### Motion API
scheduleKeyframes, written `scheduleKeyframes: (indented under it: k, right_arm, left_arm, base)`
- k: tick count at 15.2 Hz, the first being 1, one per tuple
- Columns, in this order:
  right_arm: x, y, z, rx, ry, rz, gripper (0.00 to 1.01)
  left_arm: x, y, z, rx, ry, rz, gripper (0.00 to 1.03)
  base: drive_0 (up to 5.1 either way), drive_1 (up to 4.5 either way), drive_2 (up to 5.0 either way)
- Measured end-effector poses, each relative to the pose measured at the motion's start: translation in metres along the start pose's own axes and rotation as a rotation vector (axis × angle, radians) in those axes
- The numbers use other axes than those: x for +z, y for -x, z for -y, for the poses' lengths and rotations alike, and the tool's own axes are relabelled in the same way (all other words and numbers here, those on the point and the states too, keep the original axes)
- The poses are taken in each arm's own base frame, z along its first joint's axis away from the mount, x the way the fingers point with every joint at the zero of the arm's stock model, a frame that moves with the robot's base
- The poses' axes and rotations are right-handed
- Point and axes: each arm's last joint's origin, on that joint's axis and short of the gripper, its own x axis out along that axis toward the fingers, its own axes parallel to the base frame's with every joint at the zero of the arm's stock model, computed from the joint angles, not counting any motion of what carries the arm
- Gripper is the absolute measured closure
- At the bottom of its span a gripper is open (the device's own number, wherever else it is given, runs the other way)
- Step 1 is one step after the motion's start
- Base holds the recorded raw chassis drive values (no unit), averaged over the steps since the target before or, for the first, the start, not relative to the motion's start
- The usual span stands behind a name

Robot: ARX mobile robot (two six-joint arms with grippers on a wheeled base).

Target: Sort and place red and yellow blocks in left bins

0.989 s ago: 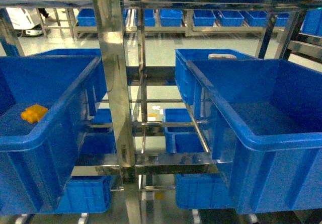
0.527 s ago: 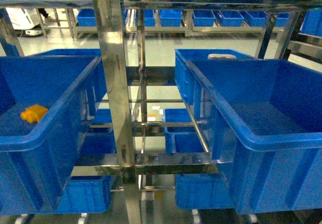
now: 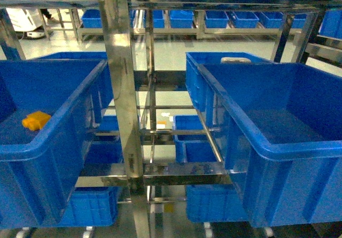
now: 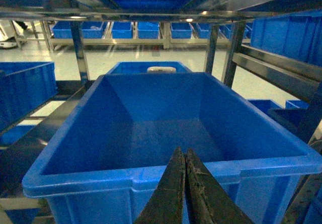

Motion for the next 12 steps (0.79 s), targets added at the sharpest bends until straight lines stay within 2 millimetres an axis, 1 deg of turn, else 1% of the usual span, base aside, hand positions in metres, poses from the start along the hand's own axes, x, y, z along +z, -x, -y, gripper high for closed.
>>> scheduleKeyframes:
  k: [1,2,3,6,12]
  right_arm:
    - [0.004,0.004,0.000,0.000,0.000,0.022,0.99]
    - [0.004,0.009,0.000,0.000,0.000,0.018,0.99]
    - [0.001,0.014,0.000,0.000,0.000,0.002,0.99]
    - [0.005,0.024,0.000,0.000,0.000,0.023,0.99]
    - [0.009,0.041,0.000,0.000,0.000,0.034,0.99]
  left_arm:
    - [-0.002,0.004,0.000,0.000,0.000,0.017,1.01]
    - [-0.007,0.006,0.000,0.000,0.000,0.016,1.01]
    - [-0.008,0.008,0.000,0.000,0.000,0.005,1.01]
    - [-0.004,0.017,0.000,0.000,0.000,0.029,1.01]
    - [-0.003,0.029,0.000,0.000,0.000,0.029,1.01]
  base:
    - [0.0,0.00,0.0]
    - [0.0,0.00,0.0]
    - [0.0,0.00,0.0]
    - [0.0,0.00,0.0]
    - [0.0,0.00,0.0]
